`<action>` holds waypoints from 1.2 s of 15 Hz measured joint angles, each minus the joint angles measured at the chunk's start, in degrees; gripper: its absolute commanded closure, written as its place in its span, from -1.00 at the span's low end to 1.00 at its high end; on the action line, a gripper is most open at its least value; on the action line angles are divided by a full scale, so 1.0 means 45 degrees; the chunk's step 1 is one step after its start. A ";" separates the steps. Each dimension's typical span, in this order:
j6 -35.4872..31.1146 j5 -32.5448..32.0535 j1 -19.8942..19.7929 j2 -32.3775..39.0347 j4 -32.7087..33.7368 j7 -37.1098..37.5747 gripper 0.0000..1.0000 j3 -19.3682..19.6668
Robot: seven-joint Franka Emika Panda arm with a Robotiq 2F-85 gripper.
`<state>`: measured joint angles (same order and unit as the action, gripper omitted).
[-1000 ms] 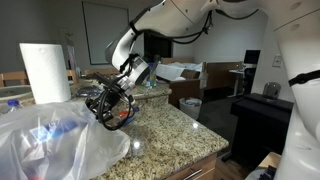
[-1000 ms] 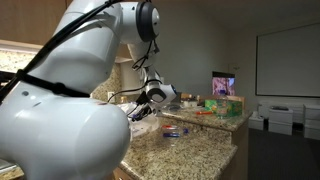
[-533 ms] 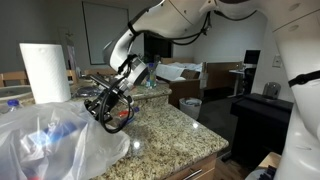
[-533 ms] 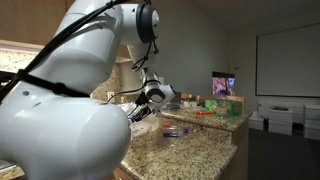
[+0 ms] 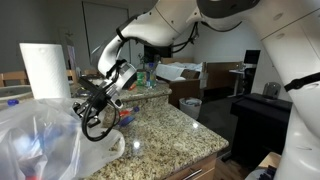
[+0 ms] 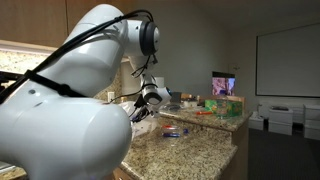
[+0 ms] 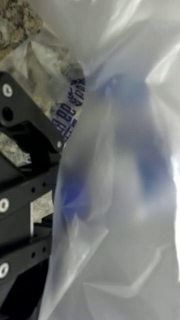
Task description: Remove a bottle from the plastic bag and put it on the counter and then put it back in the plastic bag
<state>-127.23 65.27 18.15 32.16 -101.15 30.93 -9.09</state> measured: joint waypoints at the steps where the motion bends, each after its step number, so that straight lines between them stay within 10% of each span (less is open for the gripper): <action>1: -0.0009 0.0046 0.0001 0.0167 0.0298 0.0000 -0.45 -0.0051; 6: -0.0296 0.0498 -0.0029 0.0433 0.1158 -0.0050 -0.98 -0.0132; 18: -0.0315 0.1133 -0.0937 -0.0948 0.0254 -0.0322 -1.00 -0.0022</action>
<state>-128.65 70.37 13.94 27.89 -100.01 29.48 -9.19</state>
